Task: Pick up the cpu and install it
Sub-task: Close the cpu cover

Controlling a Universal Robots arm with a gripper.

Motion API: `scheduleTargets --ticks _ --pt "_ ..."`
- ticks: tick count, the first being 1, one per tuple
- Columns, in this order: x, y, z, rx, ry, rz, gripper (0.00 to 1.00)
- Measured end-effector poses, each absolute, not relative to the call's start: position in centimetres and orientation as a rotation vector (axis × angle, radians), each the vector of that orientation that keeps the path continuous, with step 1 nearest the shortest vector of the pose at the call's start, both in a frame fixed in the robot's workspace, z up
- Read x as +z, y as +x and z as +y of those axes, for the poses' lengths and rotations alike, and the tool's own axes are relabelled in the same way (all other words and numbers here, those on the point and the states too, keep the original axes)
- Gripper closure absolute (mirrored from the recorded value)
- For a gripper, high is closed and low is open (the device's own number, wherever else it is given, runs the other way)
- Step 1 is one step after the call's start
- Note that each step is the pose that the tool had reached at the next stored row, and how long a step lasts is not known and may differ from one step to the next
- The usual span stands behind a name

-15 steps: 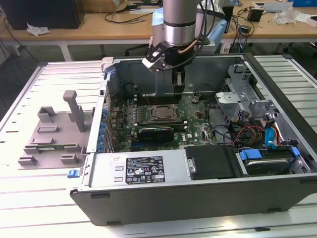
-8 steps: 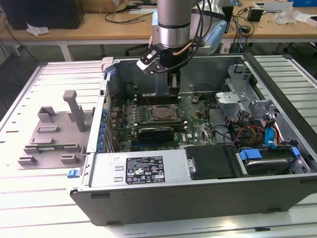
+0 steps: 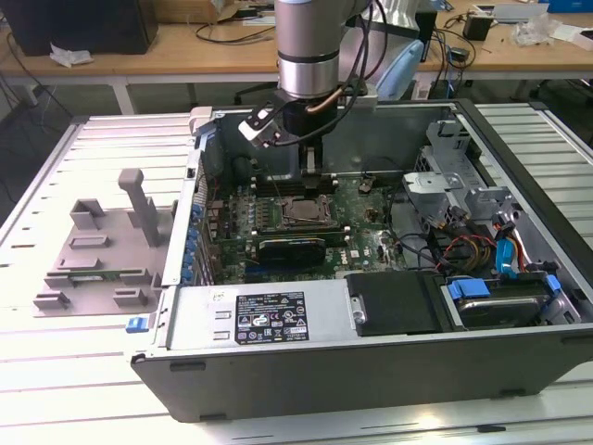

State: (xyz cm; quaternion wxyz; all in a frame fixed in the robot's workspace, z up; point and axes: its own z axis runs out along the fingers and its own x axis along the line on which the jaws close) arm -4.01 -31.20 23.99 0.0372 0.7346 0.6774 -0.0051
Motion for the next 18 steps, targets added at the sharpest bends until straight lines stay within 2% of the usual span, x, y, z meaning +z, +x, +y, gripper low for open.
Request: scheduleTargets --ticks 7,18 --pt "23.97 -4.01 -31.22 -0.012 2.193 2.144 0.89" --pt "23.94 -4.01 -31.22 0.002 1.824 2.463 0.89"
